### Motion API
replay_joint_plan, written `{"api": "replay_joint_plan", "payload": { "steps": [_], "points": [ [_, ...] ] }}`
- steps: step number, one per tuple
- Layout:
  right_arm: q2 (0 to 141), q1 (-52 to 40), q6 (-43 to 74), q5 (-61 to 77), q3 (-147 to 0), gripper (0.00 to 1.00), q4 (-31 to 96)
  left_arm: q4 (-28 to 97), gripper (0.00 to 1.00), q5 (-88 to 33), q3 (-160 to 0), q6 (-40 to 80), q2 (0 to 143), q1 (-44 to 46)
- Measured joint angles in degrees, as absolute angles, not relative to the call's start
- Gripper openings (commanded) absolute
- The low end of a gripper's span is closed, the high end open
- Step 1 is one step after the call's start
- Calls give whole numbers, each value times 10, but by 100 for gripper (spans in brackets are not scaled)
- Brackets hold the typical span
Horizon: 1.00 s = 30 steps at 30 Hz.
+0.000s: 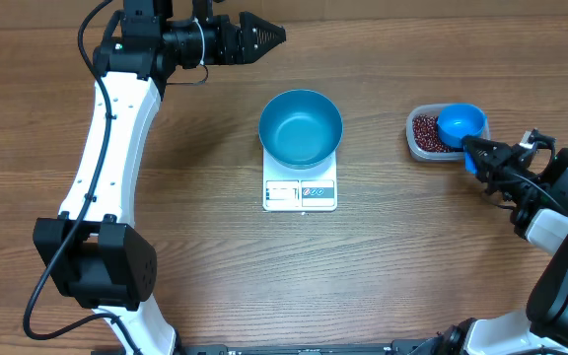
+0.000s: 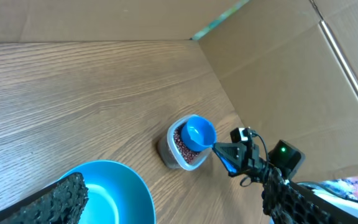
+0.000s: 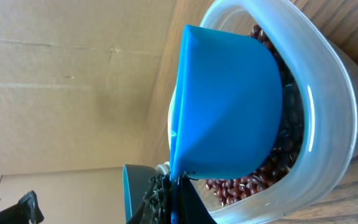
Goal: Scoop item into bowl and weigh 150g on scale
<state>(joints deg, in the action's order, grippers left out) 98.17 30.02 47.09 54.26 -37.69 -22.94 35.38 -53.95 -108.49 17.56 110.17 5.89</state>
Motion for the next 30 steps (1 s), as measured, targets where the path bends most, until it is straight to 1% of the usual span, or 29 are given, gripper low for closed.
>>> {"api": "replay_joint_plan", "payload": {
  "steps": [2,8,12,17,21,26,30],
  "points": [
    [982,300,469,550,-377,4,-229,354,94,-532,-1085,176,1102,59],
    [980,300,466,591,-385,4,-229,354,89,-515,-1085,171,1102,59],
    [973,300,463,633,-414,4,-230,356,84,-511,-1085,161,1102,59],
    [969,300,448,684,-439,4,-230,357,86,-507,-1085,155,1102,59],
    [969,300,442,717,-444,4,-227,373,89,-490,-1085,146,1102,59],
    [969,301,437,710,-447,4,-224,398,90,-470,-1085,131,1102,59],
    [969,307,429,671,-448,4,-225,405,91,-458,-1085,127,1102,59]
  ]
}}
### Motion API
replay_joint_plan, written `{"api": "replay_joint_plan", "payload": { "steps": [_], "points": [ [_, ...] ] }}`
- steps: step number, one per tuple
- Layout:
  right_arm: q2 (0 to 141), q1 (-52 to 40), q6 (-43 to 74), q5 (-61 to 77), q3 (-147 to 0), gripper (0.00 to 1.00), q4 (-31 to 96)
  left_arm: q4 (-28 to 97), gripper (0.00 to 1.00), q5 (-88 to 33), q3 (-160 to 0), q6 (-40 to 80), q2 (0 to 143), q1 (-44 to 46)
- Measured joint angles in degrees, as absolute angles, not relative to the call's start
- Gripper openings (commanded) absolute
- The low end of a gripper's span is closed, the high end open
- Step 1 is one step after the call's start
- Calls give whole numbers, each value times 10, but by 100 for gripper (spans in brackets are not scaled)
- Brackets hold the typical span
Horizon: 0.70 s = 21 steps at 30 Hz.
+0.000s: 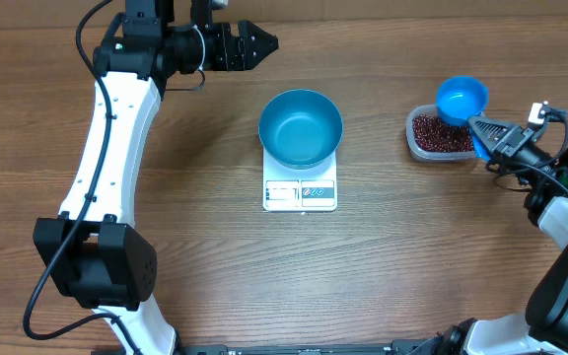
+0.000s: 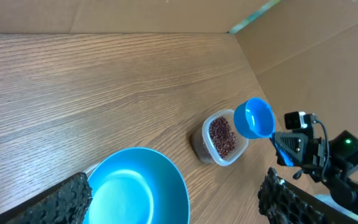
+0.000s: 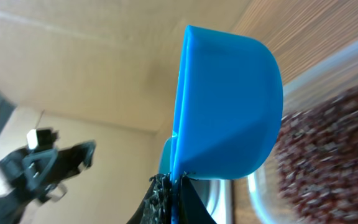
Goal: Scoop item into bowl and weigh 150g on scale
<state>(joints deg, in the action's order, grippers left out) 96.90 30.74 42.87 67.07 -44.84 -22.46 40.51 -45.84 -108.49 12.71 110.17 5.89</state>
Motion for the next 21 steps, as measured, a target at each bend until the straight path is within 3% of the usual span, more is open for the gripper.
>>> {"api": "replay_joint_plan", "payload": {
  "steps": [6,10,15,21],
  "points": [
    [969,310,410,637,-482,4,-215,406,95,-451,-1085,119,1102,59],
    [969,310,416,656,-563,4,-139,406,94,-449,-1085,118,1102,59],
    [969,310,363,680,-688,4,52,406,94,-448,-1085,118,1102,59],
    [967,310,211,642,-777,4,360,421,94,-418,-1085,117,1102,59]
  ]
}}
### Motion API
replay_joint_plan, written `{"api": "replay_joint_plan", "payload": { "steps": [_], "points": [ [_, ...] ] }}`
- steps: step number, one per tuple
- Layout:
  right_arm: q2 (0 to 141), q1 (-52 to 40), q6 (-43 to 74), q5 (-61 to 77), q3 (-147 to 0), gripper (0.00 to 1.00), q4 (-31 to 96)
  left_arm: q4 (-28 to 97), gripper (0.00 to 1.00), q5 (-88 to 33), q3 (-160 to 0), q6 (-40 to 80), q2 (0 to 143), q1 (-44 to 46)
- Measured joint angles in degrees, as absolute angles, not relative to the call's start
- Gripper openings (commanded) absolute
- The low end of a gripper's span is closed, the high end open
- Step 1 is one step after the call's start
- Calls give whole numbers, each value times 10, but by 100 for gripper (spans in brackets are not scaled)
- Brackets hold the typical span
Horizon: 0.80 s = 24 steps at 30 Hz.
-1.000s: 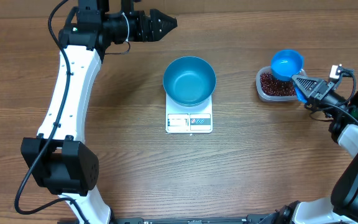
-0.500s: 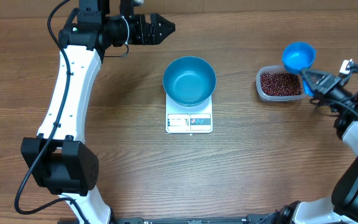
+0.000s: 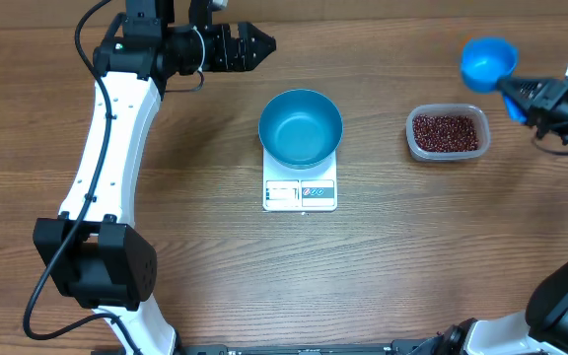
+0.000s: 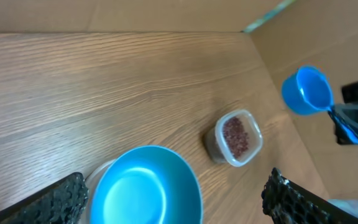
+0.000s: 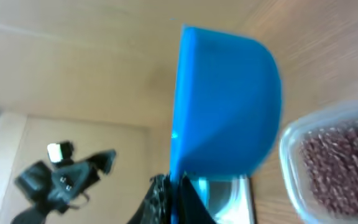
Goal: Scoop item into bowl and weigh 150g on scale
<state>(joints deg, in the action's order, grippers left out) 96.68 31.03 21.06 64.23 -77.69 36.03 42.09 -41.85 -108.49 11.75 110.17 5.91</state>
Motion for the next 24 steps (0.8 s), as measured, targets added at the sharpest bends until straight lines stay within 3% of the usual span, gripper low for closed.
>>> {"api": "replay_joint_plan", "payload": {
  "steps": [7,15,24],
  "points": [
    [967,298,33,457,-828,4,602,442,95,-376,-1085,100,1102,59],
    [967,228,-92,302,-849,4,628,448,95,-350,-1085,89,1102,59],
    [982,90,-127,129,-849,4,630,457,97,-346,-1085,74,1102,59]
  ]
}}
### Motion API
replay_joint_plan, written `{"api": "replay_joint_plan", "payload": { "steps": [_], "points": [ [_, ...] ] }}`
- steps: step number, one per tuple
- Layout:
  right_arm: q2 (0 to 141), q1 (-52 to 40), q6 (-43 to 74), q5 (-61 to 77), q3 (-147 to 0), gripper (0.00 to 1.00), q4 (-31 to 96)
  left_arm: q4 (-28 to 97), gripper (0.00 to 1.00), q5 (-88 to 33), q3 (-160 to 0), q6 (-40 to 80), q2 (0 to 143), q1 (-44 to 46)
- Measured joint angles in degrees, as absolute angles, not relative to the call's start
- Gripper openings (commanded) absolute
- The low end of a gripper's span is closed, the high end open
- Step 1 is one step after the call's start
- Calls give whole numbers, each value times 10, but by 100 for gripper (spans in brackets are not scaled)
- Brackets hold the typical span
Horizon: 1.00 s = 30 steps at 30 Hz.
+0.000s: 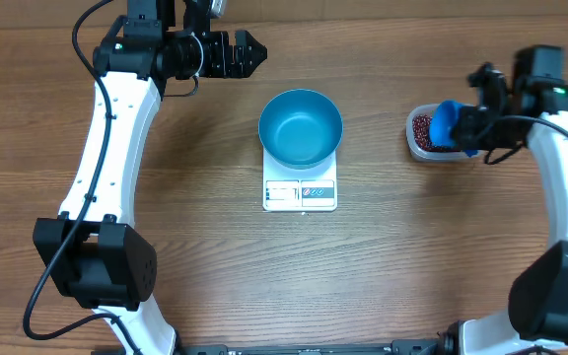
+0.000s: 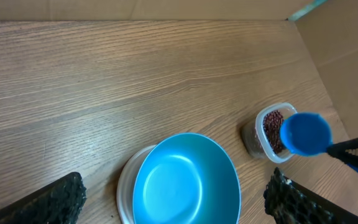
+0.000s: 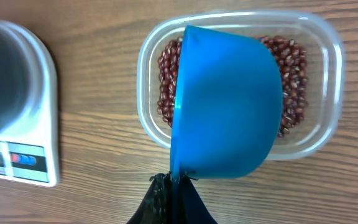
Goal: Scoop item into bowl and weigh 150g on scale
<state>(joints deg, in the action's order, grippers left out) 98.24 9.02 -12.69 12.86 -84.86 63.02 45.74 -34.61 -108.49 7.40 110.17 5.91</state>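
Note:
An empty blue bowl (image 1: 301,127) sits on the white scale (image 1: 300,193) at mid-table. At the right, a clear tub of red beans (image 1: 421,137) rests on the wood. My right gripper (image 3: 175,182) is shut on the handle of a blue scoop (image 3: 225,102), which hangs tipped on its side over the tub of red beans (image 3: 291,74). The blue scoop (image 1: 446,122) covers the tub's middle from overhead. My left gripper (image 1: 261,50) stands open, high at the back left of the bowl (image 2: 186,181), holding nothing.
The scale's display (image 1: 299,194) faces the table's front edge. Cardboard walls (image 2: 347,37) stand behind the table and at its right. Bare wood (image 1: 215,266) lies in front of the scale and to both sides.
My right arm has swung round, from out at the far right with the scoop raised behind the tub to above the tub with the scoop tipped over the beans. The left gripper shifted slightly.
The scoop first lay down in the bean tub in my right gripper. It then stood lifted at the tub's back edge, later high and clear to the back right. Now it hangs over the beans again. The bowl stayed empty throughout.

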Motion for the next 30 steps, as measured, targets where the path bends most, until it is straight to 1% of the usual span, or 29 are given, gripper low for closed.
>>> {"api": "replay_joint_plan", "payload": {
  "steps": [6,12,13,15,19,20,24,26,27,30],
  "points": [
    [999,75,-133,88,-849,4,635,463,98,-345,-1085,66,1102,59],
    [999,75,-133,79,-849,5,637,463,98,-344,-1085,58,1102,59],
    [999,75,-133,78,-849,7,638,463,98,-344,-1085,58,1102,59],
    [999,75,-132,75,-849,16,645,463,98,-344,-1085,58,1102,59],
    [1001,75,-134,72,-849,25,655,464,98,-344,-1085,58,1102,59],
    [1002,75,-133,72,-849,25,655,463,99,-344,-1085,58,1102,59],
    [1007,75,-135,71,-849,25,654,464,99,-344,-1085,58,1102,59],
    [1008,75,-132,70,-849,19,654,463,99,-344,-1085,58,1102,59],
    [1008,75,-130,70,-849,17,655,463,99,-344,-1085,58,1102,59],
    [1008,75,-121,70,-849,17,655,463,98,-344,-1085,58,1102,59]
  ]
}}
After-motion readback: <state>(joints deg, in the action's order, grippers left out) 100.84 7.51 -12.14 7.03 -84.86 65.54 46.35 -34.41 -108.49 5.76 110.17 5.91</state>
